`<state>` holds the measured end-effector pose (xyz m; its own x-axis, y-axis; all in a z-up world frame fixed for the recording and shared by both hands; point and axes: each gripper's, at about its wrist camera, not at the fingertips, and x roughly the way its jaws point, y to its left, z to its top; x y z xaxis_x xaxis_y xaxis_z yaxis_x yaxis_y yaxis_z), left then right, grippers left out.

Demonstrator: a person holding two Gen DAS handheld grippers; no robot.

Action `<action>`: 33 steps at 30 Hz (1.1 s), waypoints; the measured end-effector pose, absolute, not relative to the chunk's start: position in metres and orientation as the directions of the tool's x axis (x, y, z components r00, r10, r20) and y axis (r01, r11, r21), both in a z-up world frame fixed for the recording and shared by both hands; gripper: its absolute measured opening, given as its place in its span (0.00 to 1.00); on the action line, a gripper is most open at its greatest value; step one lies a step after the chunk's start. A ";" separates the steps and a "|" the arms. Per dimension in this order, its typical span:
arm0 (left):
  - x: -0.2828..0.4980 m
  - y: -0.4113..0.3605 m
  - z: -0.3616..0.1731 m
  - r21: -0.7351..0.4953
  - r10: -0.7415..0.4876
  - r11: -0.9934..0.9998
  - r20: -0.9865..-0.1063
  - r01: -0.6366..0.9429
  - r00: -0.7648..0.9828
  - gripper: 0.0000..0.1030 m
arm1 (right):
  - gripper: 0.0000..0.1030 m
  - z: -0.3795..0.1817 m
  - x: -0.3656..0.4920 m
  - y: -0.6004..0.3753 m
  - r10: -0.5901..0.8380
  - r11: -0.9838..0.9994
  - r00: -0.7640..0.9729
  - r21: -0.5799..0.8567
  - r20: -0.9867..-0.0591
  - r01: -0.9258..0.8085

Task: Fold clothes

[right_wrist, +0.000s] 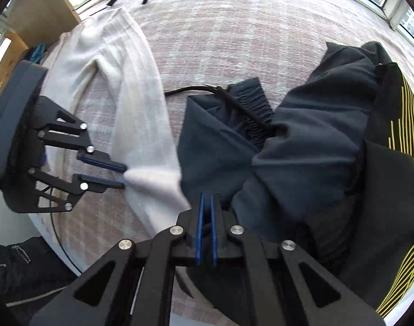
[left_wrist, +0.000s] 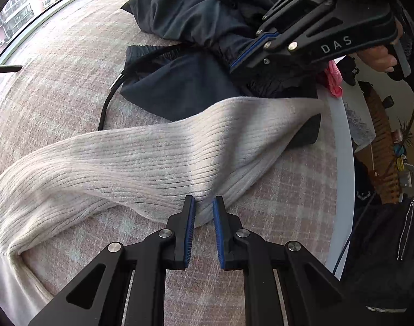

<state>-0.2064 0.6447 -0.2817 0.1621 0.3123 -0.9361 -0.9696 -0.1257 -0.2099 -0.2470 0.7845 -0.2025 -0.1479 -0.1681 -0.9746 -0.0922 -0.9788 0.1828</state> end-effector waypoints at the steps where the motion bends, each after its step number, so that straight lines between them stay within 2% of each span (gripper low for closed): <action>1: -0.204 0.645 -0.282 -0.201 0.308 -0.122 -0.939 -0.972 0.155 0.13 | 0.06 -0.193 -0.238 0.789 -0.181 -0.973 -0.181 0.203 -0.967 -0.113; 6: -0.179 0.668 -0.273 -0.199 0.310 -0.133 -0.939 -0.971 0.150 0.13 | 0.14 -0.152 -0.168 0.802 -0.208 -0.942 -0.340 0.281 -0.917 -0.183; 11: -0.169 0.677 -0.262 -0.174 0.319 -0.104 -0.938 -0.979 0.133 0.14 | 0.15 -0.174 -0.106 0.789 -0.187 -0.948 -0.334 0.259 -0.924 -0.185; 13: -0.164 0.681 -0.253 -0.155 0.335 -0.076 -0.934 -0.985 0.121 0.19 | 0.17 -0.188 -0.104 0.785 -0.162 -0.965 -0.333 0.220 -0.929 -0.145; 15: -0.167 0.688 -0.247 -0.146 0.335 -0.078 -0.936 -0.986 0.112 0.19 | 0.21 -0.191 -0.109 0.777 -0.157 -0.976 -0.345 0.199 -0.925 -0.091; 17: -0.171 0.691 -0.250 -0.148 0.326 -0.093 -0.939 -0.985 0.110 0.19 | 0.31 -0.189 -0.115 0.773 -0.152 -0.982 -0.370 0.182 -0.917 -0.048; 20: -0.175 0.694 -0.258 -0.153 0.312 -0.118 -0.944 -0.981 0.109 0.19 | 0.37 -0.191 -0.122 0.770 -0.127 -0.990 -0.374 0.139 -0.919 -0.005; 22: -0.178 0.696 -0.263 -0.156 0.302 -0.135 -0.947 -0.979 0.109 0.19 | 0.36 -0.201 -0.129 0.771 -0.070 -0.997 -0.337 0.075 -0.939 -0.002; 24: -0.181 0.697 -0.269 -0.159 0.293 -0.151 -0.950 -0.976 0.109 0.19 | 0.12 -0.217 -0.138 0.779 -0.119 -0.990 -0.238 0.132 -0.964 -0.039; 25: -0.182 0.698 -0.271 -0.160 0.288 -0.160 -0.951 -0.974 0.109 0.19 | 0.07 -0.217 -0.140 0.784 -0.187 -0.978 -0.211 0.203 -0.959 -0.054; 29: -0.173 0.700 -0.272 -0.138 0.288 -0.145 -0.953 -0.980 0.092 0.19 | 0.07 -0.202 -0.138 0.814 -0.480 -0.841 -0.219 0.516 -0.850 -0.163; 30: -0.170 0.701 -0.273 -0.126 0.283 -0.140 -0.956 -0.982 0.083 0.19 | 0.07 -0.199 -0.136 0.827 -0.469 -0.828 -0.238 0.517 -0.850 -0.215; 33: -0.163 0.702 -0.271 -0.123 0.295 -0.138 -0.952 -0.983 0.078 0.19 | 0.12 -0.200 -0.132 0.863 -0.242 -0.866 -0.232 0.318 -0.942 -0.386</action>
<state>-0.1631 0.7016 -0.2712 0.0781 0.2946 -0.9524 -0.9828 -0.1377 -0.1232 -0.1317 0.8627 -0.2003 -0.2319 -0.2422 -0.9421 -0.3861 -0.8660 0.3177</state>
